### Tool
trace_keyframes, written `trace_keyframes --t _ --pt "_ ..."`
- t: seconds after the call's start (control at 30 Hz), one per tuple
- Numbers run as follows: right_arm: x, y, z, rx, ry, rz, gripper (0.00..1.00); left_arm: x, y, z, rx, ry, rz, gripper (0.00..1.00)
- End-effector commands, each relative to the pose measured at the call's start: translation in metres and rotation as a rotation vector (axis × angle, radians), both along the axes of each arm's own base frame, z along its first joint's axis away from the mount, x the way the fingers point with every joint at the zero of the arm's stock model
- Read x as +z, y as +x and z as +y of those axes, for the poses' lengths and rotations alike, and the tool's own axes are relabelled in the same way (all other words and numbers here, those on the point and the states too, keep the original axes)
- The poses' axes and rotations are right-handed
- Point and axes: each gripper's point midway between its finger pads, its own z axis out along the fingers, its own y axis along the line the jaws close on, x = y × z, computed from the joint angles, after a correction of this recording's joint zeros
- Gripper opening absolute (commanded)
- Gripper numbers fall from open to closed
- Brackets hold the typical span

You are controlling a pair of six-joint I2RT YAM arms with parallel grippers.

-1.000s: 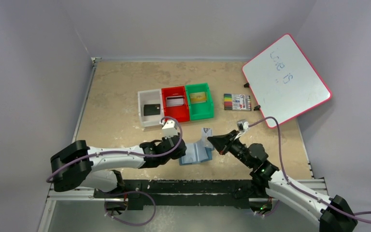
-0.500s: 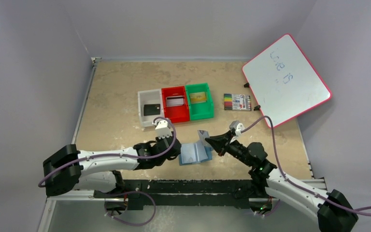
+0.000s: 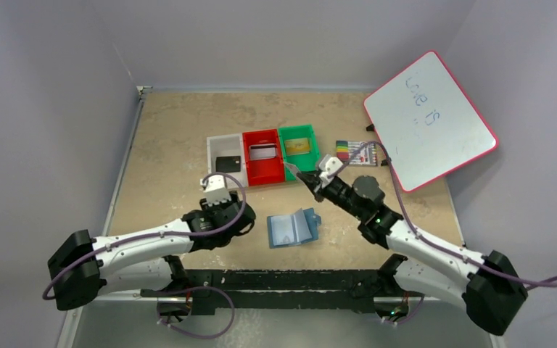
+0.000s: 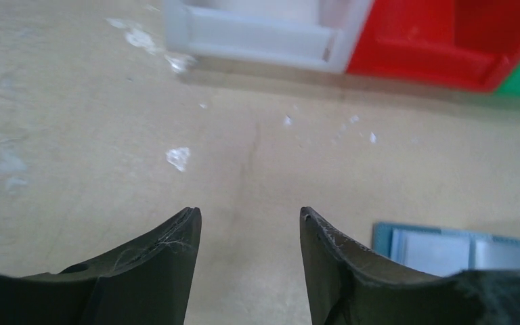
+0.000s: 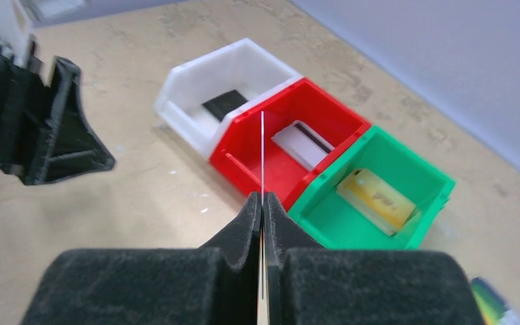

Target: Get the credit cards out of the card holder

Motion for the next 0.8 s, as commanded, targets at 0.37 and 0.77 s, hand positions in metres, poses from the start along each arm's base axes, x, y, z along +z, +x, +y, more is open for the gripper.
trace_keyframes --t 0.37,0.77 --pt "0.01 0.12 0.073 0.036 -0.502 -0.254 0.0 0.013 0.014 0.053 0.18 -0.079 -0.027 0.67" --pt "-0.041 0.158 0.102 0.092 -0.657 -0.225 0.0 0.029 0.004 0.062 0.17 -0.183 -0.08 0.76"
